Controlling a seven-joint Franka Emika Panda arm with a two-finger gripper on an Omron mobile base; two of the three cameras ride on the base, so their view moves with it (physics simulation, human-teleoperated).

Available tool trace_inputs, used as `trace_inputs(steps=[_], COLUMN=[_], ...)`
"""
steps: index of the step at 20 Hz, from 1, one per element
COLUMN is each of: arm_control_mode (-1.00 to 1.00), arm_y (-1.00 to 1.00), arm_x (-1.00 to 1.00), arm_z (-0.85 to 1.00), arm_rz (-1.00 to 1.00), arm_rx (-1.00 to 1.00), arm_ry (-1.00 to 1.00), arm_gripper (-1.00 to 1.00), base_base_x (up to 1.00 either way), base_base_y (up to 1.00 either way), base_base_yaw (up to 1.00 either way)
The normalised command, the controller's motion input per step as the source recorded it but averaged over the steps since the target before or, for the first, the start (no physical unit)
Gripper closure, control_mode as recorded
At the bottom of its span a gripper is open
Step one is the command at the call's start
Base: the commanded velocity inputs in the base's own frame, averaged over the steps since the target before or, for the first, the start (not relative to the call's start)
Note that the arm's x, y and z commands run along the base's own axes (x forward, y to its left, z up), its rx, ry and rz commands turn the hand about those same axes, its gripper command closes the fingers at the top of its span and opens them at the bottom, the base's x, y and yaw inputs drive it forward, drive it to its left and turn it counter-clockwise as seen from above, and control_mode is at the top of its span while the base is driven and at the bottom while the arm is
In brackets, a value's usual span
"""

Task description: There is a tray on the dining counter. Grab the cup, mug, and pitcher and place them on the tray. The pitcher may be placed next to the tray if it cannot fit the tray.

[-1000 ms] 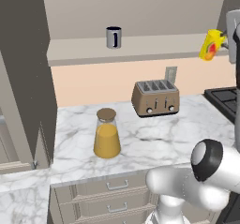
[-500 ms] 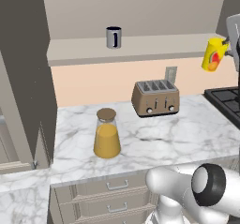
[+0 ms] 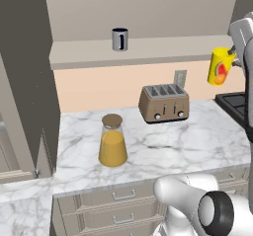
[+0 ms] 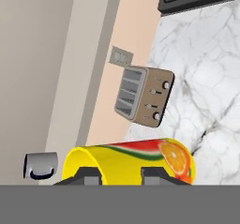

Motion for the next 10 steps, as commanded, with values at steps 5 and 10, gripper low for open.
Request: trace_inputs(steps=[5,10], arm_control_mode=[-1.0,-1.0], arm_y=[0.28,0.07], arm_x=[-0.24,-0.24], arm_z=[-0.12,-0.09], arm_rz=[0.0,0.0], arm_rx=[-0.01,0.0], arm_ry=[0.0,0.0], arm_gripper=[1.0,1.0], base_base_x=[0.0,0.0], base_base_y=[0.0,0.0], base_base_yaw=[0.0,0.0])
